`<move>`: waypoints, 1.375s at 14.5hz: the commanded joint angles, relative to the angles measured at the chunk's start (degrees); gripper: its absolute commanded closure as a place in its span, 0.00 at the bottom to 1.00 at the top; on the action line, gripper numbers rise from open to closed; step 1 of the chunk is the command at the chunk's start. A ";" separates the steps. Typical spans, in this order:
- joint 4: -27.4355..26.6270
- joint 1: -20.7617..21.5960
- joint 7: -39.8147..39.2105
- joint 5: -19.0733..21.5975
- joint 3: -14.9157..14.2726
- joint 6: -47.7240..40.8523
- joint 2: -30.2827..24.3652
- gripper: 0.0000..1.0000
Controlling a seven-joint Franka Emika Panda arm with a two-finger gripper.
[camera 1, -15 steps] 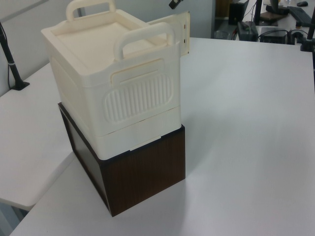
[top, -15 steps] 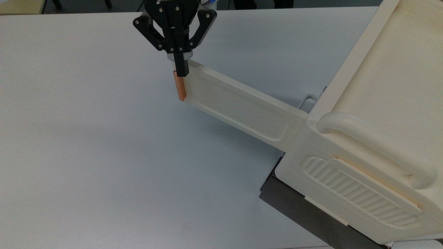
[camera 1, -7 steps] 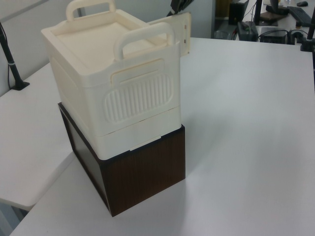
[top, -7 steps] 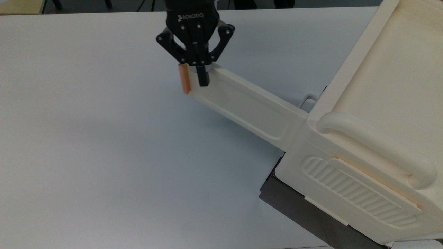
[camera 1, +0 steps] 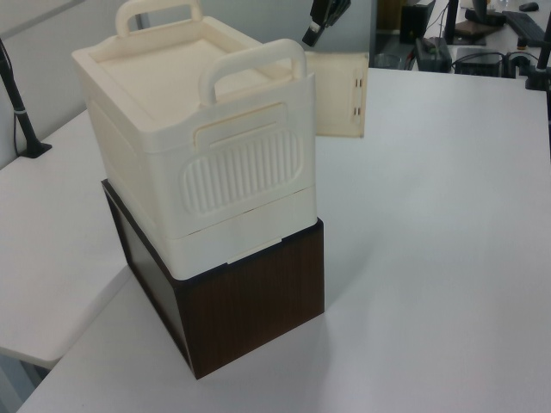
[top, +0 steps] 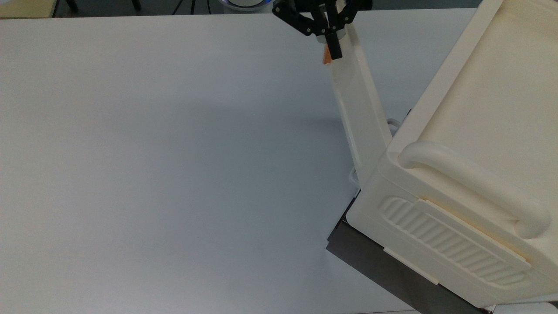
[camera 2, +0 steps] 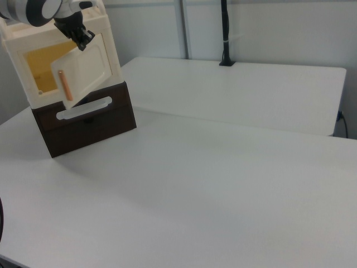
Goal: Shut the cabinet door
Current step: 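Push the door edge with the gripper, swinging it shut against the cabinet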
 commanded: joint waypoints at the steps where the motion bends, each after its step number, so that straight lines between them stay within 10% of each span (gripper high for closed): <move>1: -0.78 1.78 -1.17 1.48 1.09 -0.83 -0.16 1.00; 20: -1.39 10.57 -9.41 1.39 1.19 7.01 3.89 1.00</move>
